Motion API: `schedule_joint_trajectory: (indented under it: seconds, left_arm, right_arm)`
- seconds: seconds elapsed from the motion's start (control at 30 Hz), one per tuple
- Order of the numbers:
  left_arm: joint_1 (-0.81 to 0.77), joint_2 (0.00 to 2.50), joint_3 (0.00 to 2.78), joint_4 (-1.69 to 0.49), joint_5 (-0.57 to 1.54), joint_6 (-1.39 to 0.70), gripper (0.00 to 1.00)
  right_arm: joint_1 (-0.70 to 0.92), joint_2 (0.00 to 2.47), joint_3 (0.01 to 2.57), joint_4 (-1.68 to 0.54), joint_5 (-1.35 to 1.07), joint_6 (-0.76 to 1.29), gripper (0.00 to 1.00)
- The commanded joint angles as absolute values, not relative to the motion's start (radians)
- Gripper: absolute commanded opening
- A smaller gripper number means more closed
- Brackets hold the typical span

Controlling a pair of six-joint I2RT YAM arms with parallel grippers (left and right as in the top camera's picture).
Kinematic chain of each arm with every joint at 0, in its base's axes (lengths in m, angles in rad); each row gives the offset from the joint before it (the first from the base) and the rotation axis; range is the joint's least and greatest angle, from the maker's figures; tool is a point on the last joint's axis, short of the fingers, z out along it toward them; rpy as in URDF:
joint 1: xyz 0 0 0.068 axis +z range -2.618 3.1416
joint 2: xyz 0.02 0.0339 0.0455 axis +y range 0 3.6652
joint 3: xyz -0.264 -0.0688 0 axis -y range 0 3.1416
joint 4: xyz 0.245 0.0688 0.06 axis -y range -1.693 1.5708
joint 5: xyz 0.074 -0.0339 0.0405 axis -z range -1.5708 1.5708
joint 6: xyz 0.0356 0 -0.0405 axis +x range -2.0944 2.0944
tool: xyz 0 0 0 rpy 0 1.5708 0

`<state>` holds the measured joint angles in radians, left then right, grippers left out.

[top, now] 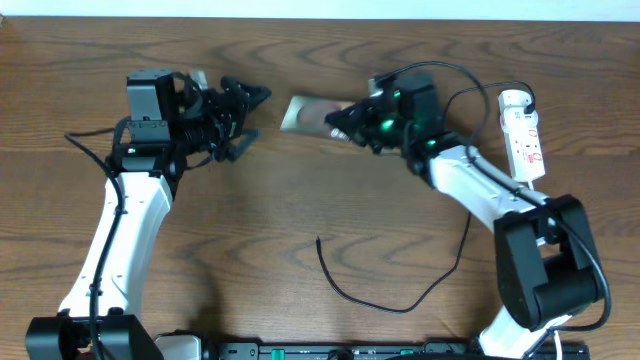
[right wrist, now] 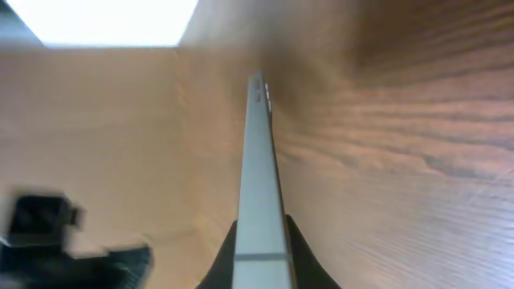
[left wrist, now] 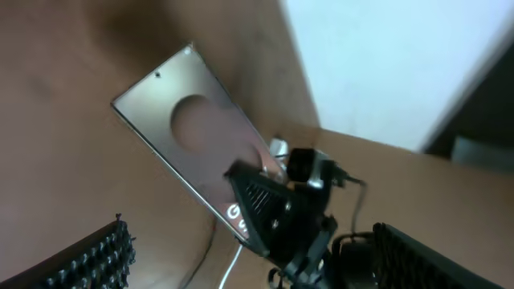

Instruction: Plug charger to phone and switch on socket

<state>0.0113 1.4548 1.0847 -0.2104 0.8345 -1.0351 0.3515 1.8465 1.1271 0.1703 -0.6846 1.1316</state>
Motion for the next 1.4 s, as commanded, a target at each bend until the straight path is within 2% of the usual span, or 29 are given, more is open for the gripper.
schedule_joint_trajectory:
  seconds: [0.0,0.2,0.33,0.57,1.03,1.1,1.2,1.37]
  left_arm:
    - [0.015,1.443,1.084,-0.126,0.870,-0.979,0.91]
    - [0.007,1.443,1.084,0.029,0.799,-1.032,0.92]
    - [-0.012,1.444,1.083,0.117,0.765,-1.061,0.92]
    - [-0.051,1.444,1.047,0.245,0.678,-1.174,0.92]
    - [-0.058,1.444,1.043,0.254,0.566,-1.346,0.91]
    - [-0.058,1.444,1.043,0.261,0.556,-1.353,0.86]
    - [-0.057,1.444,1.043,0.277,0.540,-1.353,0.59]
    - [-0.055,1.444,1.043,0.279,0.536,-1.353,0.47]
  right_arm:
    - [0.332,1.835,1.151,0.239,-0.759,1.514,0.01]
    - [0.341,1.835,1.151,0.509,-0.713,1.787,0.01]
    - [0.368,1.835,1.151,0.651,-0.690,1.874,0.01]
    - [0.427,1.835,1.151,0.730,-0.680,1.896,0.01]
    - [0.511,1.835,1.151,0.800,-0.661,1.894,0.01]
    - [0.516,1.835,1.151,0.801,-0.661,1.891,0.01]
    - [0.519,1.835,1.151,0.801,-0.661,1.887,0.01]
    - [0.519,1.835,1.151,0.801,-0.661,1.884,0.01]
